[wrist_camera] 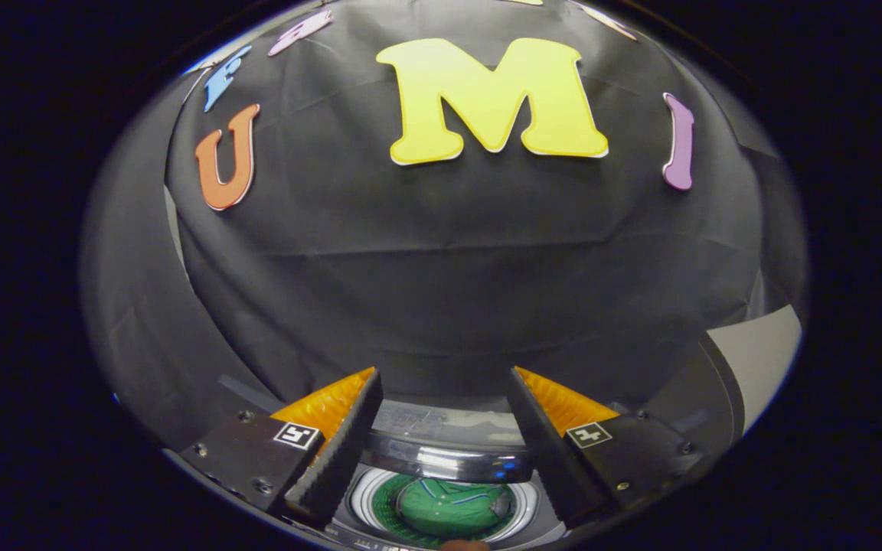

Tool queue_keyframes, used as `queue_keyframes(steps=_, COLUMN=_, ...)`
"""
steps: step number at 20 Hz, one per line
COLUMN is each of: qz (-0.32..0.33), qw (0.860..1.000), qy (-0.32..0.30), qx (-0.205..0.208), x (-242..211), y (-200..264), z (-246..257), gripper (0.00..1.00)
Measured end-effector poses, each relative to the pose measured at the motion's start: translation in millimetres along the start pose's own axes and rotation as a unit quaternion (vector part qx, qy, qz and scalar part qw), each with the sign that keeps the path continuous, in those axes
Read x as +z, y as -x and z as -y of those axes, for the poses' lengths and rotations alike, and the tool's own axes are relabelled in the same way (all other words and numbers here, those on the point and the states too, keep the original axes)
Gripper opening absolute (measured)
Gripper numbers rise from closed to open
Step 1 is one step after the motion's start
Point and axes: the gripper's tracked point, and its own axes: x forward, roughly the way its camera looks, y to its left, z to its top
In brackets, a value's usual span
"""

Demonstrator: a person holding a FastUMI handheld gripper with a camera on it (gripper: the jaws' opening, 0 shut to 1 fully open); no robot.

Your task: Put the clothes into the washing machine and then close the washing machine lid.

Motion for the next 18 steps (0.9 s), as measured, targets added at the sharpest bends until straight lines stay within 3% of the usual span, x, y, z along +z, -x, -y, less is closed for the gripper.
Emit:
queue_keyframes(steps=9, qz=-0.006, qw=0.999, qy=0.03, qx=0.012, x=-66, y=56, z=-10, gripper=1.0)
queue_keyframes(steps=18, qz=0.029, qw=0.999, qy=0.022, qx=0.009, x=-63, y=130, z=-3, gripper=1.0)
